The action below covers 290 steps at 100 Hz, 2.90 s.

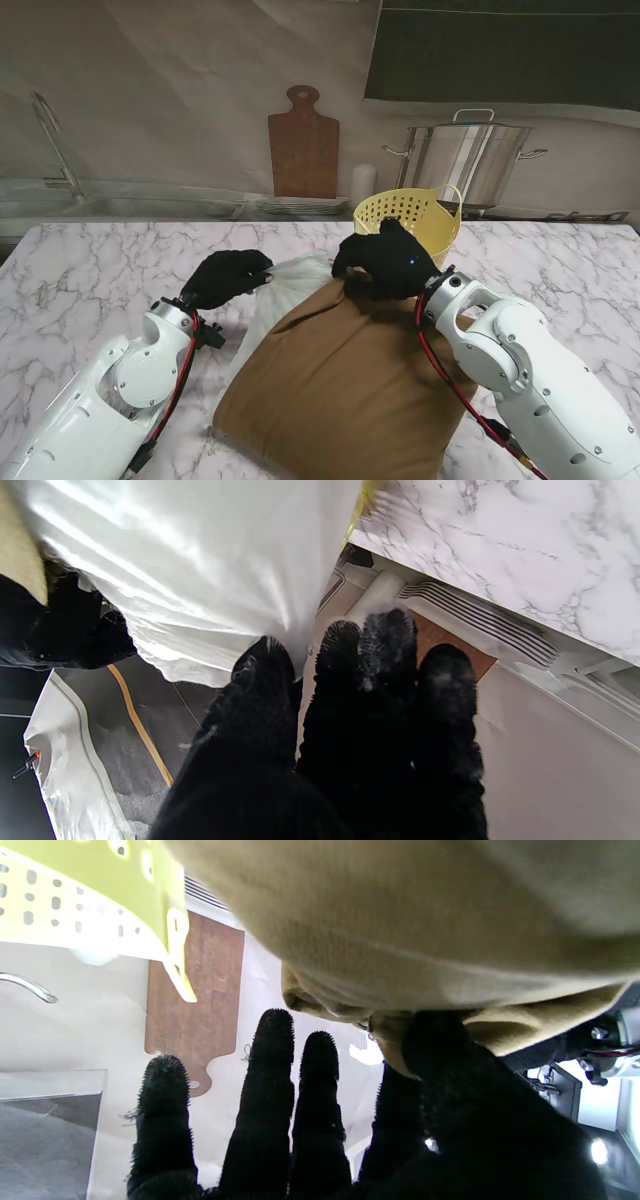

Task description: Remove the pillowcase from the pillow and put it in the laundry basket

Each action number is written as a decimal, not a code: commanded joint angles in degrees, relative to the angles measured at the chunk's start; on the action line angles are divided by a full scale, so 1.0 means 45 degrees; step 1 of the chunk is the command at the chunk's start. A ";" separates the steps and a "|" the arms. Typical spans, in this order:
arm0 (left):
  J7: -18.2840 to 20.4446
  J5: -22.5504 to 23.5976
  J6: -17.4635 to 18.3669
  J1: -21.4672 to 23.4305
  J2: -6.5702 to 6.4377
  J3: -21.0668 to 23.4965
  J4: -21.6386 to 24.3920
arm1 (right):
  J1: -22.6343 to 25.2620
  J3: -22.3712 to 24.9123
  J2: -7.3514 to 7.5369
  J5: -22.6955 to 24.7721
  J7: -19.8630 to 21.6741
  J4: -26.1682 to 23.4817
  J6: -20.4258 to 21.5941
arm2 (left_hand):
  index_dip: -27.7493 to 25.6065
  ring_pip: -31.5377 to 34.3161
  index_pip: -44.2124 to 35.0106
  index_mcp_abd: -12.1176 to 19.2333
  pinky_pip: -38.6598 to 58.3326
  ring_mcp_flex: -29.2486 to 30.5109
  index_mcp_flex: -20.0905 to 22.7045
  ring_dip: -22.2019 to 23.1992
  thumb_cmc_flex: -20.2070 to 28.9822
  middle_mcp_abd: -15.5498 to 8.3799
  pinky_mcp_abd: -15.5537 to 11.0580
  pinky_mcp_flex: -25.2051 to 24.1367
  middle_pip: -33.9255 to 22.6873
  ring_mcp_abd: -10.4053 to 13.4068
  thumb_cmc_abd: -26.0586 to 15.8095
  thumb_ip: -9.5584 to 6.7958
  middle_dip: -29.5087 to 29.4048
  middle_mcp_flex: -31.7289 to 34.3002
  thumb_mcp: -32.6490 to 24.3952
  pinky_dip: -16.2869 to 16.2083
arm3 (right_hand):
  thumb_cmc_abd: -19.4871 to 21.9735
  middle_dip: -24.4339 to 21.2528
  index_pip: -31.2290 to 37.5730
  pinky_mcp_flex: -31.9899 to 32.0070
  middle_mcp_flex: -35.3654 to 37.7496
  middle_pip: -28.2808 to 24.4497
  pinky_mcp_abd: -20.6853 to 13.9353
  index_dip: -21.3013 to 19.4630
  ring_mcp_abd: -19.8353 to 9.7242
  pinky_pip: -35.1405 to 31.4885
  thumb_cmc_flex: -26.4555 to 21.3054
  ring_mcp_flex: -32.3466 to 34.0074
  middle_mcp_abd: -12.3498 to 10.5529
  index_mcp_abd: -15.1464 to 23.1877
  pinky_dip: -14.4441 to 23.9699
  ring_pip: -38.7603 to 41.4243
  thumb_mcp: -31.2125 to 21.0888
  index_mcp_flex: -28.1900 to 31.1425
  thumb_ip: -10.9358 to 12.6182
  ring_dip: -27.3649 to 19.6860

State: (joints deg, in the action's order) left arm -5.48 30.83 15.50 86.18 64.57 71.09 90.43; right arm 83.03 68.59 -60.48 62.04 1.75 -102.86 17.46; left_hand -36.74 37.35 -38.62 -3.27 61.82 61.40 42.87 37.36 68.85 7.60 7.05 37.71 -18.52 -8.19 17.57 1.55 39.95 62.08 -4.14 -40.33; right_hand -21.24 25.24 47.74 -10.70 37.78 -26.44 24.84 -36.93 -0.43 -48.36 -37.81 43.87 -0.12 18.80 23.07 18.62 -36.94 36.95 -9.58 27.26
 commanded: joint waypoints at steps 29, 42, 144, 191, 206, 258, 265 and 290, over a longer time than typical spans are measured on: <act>0.0224 -0.0091 -0.0124 0.0084 -0.0050 -0.0017 0.0029 | -0.0038 -0.0438 0.0054 -0.0625 -0.0129 0.0662 0.0024 | -0.0154 0.0181 -0.0379 0.0204 0.2499 0.0104 -0.0309 0.0103 0.1138 -0.0190 -0.0741 0.0008 -0.0110 0.0166 -0.0157 -0.0227 0.0161 0.0114 -0.0618 -0.0266 | -0.0226 0.0039 0.0779 -0.0028 0.1105 -0.0079 -0.0186 0.0164 -0.0068 -0.0025 -0.0910 0.0442 -0.0419 0.2229 -0.0201 0.0067 -0.1359 0.0677 -0.0096 0.0020; 0.0383 0.0121 -0.0130 0.0120 -0.0113 0.0056 0.0270 | -0.0564 -0.1099 -0.0006 -0.1113 -0.0260 0.1299 0.0031 | -0.0208 0.0200 -0.0394 0.0202 0.2499 0.0137 -0.0299 0.0086 0.1137 -0.0155 -0.0777 0.0051 -0.0149 0.0147 -0.0125 -0.0250 0.0201 0.0124 -0.0625 -0.0269 | -0.0141 0.0512 0.0520 -0.0042 0.1243 -0.0027 -0.0246 -0.0092 -0.0110 -0.0032 -0.1261 0.0493 -0.0466 0.2233 -0.0238 0.0079 -0.2106 0.0901 -0.0048 0.0085; 0.3460 0.2555 -0.0133 0.0486 -0.0994 0.0824 0.0246 | -0.2314 -0.3262 -0.0231 -0.2493 -0.1028 0.4446 0.0278 | 0.3715 -0.5356 0.7794 0.0035 -0.4018 -0.7117 -0.4948 -0.2336 -0.2114 0.0662 0.1669 -0.6619 0.3703 -0.1338 -0.2100 -0.0271 -0.6064 -0.8905 0.1183 0.1014 | -0.0314 0.0018 0.0000 -0.0062 0.0693 0.0007 -0.0493 0.1354 -0.0021 -0.0125 0.0179 -0.0045 -0.0417 0.1575 -0.0250 -0.0292 -0.0507 -0.0669 -0.0025 -0.0225; 0.4622 0.1573 0.1054 0.0957 -0.1189 0.1112 0.0652 | -0.2778 -0.3267 -0.0391 -0.3324 -0.1028 0.5149 -0.0188 | 0.4064 -0.5998 0.7669 -0.0327 -0.6047 -0.8258 -0.4805 -0.3371 -0.3193 0.0614 0.1650 -0.7039 0.3653 -0.1171 -0.1350 -0.0230 -0.6493 -0.9094 0.1102 0.1726 | 0.1224 -0.0655 -0.6479 0.0371 -0.2275 0.0150 -0.0674 0.3177 0.0520 0.0029 0.3667 -0.1458 0.0745 -0.3889 0.0080 -0.0919 0.1836 -0.3911 0.1247 -0.0765; 0.5129 0.1287 0.0872 0.0772 -0.1271 0.0712 0.0438 | -0.2109 -0.2485 -0.0396 -0.3554 -0.0974 0.4502 -0.0162 | 0.4079 -0.5998 0.7639 -0.0363 -0.5960 -0.8207 -0.4685 -0.3377 -0.2795 0.0504 0.1569 -0.6949 0.3670 -0.1133 -0.1375 -0.0244 -0.6433 -0.9020 0.1051 0.1634 | 0.1525 -0.1103 -0.7314 0.0427 -0.3013 0.0400 -0.0785 0.3383 0.0709 0.0087 0.3695 -0.1952 0.0986 -0.4190 0.0197 -0.1328 0.2475 -0.4712 0.1304 -0.1114; 0.5836 0.1399 0.0902 0.1031 -0.1421 0.1015 0.0539 | 0.2951 0.1528 -0.0038 -0.0659 -0.1423 0.0440 0.0230 | 0.2938 -0.5914 0.6164 -0.0717 -0.5474 -0.7978 -0.2689 -0.3328 -0.2562 0.0632 0.1448 -0.6839 0.3395 -0.1025 -0.1347 -0.0241 -0.6064 -0.8126 0.1144 0.1378 | 0.1036 -0.1532 -0.7180 0.0321 -0.3346 0.0507 -0.0837 0.2985 0.1051 -0.0016 0.2084 -0.2331 0.1254 -0.3323 0.0544 -0.1684 0.2856 -0.4102 0.1651 -0.1512; 0.5966 0.1214 0.0863 0.0946 -0.1439 0.0767 0.0505 | 0.3369 0.1770 0.0000 -0.0454 -0.1339 0.0313 0.0156 | 0.2889 -0.5902 0.6221 -0.0544 -0.5476 -0.7986 -0.2665 -0.3311 -0.2548 0.0615 0.1430 -0.6875 0.3332 -0.1019 -0.1346 -0.0242 -0.6000 -0.8012 0.1138 0.1377 | 0.0767 -0.1607 -0.7194 0.0291 -0.3312 0.0603 -0.0832 0.2982 0.1069 0.0002 0.1251 -0.2294 0.1240 -0.3204 0.0548 -0.1765 0.2386 -0.4042 0.1893 -0.1590; 0.6172 0.0865 0.0910 0.0691 -0.1474 0.0009 0.0655 | 0.3518 0.1678 0.0015 -0.0645 -0.1153 0.0812 -0.0193 | 0.3354 -0.5861 0.7360 -0.0428 -0.5488 -0.8130 -0.3994 -0.3218 -0.2783 0.0743 0.1502 -0.6969 0.3467 -0.1290 -0.1579 -0.0239 -0.5945 -0.8255 0.1165 0.1335 | 0.0328 -0.1757 -0.7280 0.0399 -0.3378 0.0663 -0.0824 0.2962 0.1099 0.0164 0.2317 -0.2357 0.1252 -0.3009 0.0545 -0.1846 -0.0203 -0.4151 0.1744 -0.1715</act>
State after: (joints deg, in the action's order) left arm 21.54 34.98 19.33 89.14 57.54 71.74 92.64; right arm 99.02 76.57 -60.45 59.69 -3.65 -100.64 17.26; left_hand -23.13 10.56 -8.74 -6.79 61.31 24.97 28.21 23.09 56.27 10.71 13.81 6.71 -3.19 -13.46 10.26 0.82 12.53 24.98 0.43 -33.19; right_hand -18.37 17.97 16.14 -9.79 24.33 -24.98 21.78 -23.08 3.17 -48.56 -29.43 34.58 4.77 2.95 24.56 12.09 -36.51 18.50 -1.99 20.41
